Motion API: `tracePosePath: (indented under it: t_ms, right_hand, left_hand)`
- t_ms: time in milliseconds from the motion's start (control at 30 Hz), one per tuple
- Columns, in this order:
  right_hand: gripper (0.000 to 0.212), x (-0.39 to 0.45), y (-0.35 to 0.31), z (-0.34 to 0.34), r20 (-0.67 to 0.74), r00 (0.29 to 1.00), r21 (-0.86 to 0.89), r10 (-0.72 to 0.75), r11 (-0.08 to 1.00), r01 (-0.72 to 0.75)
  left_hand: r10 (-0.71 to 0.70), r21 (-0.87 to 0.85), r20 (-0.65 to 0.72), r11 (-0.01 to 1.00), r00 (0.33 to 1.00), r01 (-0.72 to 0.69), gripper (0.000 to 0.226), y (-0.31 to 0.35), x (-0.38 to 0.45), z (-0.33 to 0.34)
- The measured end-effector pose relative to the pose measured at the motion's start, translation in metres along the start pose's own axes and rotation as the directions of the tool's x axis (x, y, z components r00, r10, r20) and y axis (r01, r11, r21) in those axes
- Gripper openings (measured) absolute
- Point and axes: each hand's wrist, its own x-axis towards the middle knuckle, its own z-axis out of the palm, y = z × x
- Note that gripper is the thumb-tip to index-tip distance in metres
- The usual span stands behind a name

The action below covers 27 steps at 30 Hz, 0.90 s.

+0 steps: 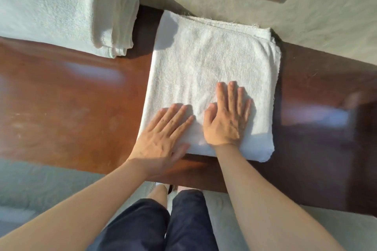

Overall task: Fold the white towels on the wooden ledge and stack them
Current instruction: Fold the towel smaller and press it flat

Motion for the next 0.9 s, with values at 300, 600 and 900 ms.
tracePosePath:
  t_ms: [300,600,900]
  right_hand:
    - [0.056,-0.020,0.013,-0.030,0.159,0.982,0.294,-0.106,0.954,0.056]
    - [0.049,-0.017,0.030,-0.099,0.509,0.807,0.259,-0.299,0.947,0.187]
    - [0.042,0.117,0.013,-0.150,0.617,0.740,0.216,-0.268,0.962,0.168]
  left_hand:
    - [0.157,0.074,-0.174,0.987,0.972,-0.146,0.042,-0.011,-0.007,-0.005]
    - [0.090,-0.106,0.041,0.991,0.995,-0.085,0.065,-0.024,0.039,-0.071]
    - [-0.152,-0.390,0.271,0.885,0.950,0.253,0.017,-0.065,0.148,-0.153]
